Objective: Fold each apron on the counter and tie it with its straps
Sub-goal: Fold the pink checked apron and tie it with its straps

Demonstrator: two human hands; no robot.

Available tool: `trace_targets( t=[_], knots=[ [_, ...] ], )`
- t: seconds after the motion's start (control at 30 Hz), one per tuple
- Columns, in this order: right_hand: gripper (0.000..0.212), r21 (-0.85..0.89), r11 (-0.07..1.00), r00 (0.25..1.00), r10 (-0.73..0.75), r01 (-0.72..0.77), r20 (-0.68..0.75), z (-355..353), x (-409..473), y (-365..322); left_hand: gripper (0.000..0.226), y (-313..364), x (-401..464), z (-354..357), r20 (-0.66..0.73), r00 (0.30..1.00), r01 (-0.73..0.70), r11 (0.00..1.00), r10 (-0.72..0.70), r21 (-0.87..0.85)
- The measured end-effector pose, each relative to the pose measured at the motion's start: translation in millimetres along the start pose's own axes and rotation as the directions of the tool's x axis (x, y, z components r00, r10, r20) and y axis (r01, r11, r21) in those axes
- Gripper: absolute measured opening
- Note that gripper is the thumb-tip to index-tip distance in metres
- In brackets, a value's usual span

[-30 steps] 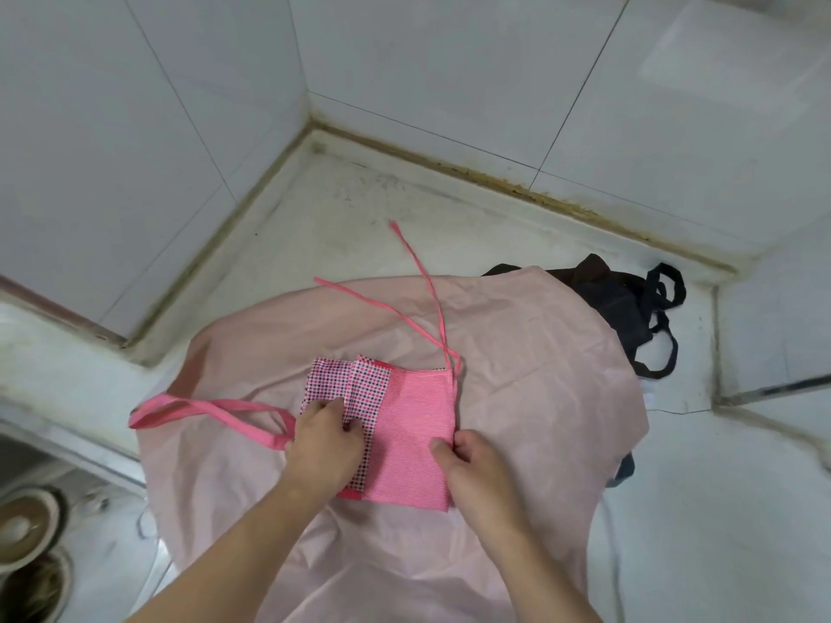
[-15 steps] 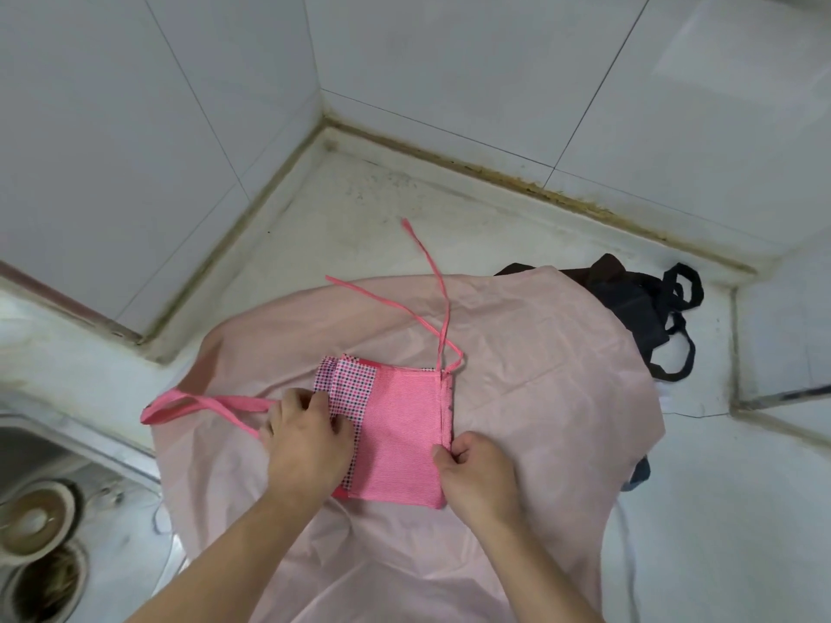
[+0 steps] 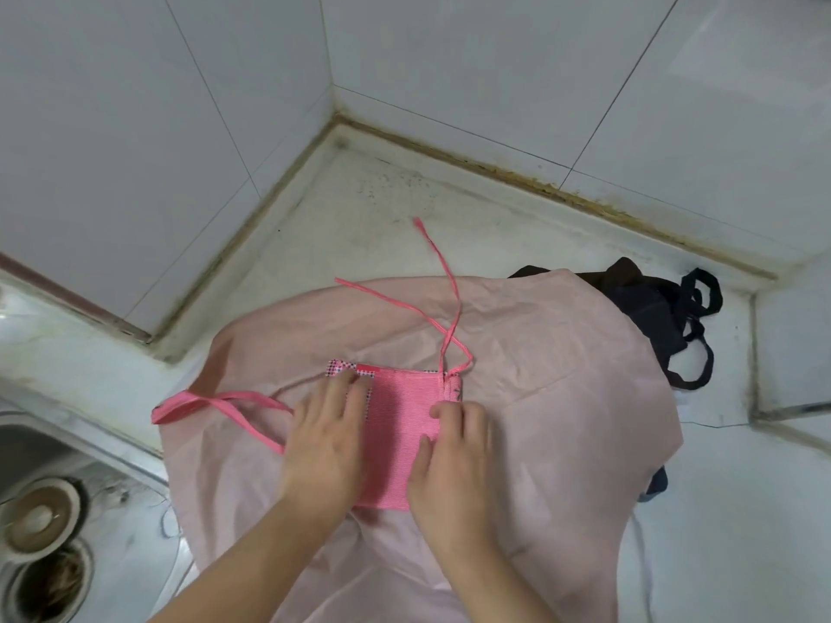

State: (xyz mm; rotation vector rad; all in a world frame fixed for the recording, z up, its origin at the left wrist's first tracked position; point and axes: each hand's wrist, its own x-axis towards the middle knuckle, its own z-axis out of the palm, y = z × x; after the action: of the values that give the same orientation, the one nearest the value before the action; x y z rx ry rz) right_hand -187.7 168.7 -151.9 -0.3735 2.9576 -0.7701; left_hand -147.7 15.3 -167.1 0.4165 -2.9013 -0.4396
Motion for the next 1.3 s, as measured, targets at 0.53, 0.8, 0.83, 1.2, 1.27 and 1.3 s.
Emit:
trace_targets(
  t=[0.53,0.8,0.83,1.2,1.27,1.3],
  knots=[
    [0.067,-0.267,0.947,0.971,-0.124,0.177,0.205,44.7,4.1,21.5,0.063,-27.1,-11.1,37.6,0.175,0.981,-0.096,0.994,0.085,0.055],
    [0.077,-0.234,0.960,0.958,-0.087,0.154,0.274,40.6,-0.7,27.6,0.068,-37.9,-16.1,47.2,0.279,0.956,-0.122,0.988,0.093,0.090],
    [0.078,-0.200,0.975,0.971,-0.046,0.094,0.234,34.4,-0.3,22.6,0.069,-37.5,-15.2,47.2,0.286,0.954,-0.118,0.988,0.086,0.098],
    [0.046,-0.012,0.829,0.749,0.510,-0.559,0.423,15.1,12.9,12.1,0.103,-36.1,-11.4,43.5,0.361,0.928,-0.133,0.987,0.092,0.091],
    [0.048,-0.006,0.841,0.750,0.485,-0.540,0.449,19.6,11.1,16.6,0.119,-37.0,-9.5,39.9,0.400,0.911,-0.144,0.987,0.103,0.073],
    [0.048,0.007,0.845,0.759,0.476,-0.534,0.443,21.3,9.4,19.0,0.128,-38.1,-7.4,36.5,0.430,0.895,-0.158,0.986,0.117,0.061]
  ],
)
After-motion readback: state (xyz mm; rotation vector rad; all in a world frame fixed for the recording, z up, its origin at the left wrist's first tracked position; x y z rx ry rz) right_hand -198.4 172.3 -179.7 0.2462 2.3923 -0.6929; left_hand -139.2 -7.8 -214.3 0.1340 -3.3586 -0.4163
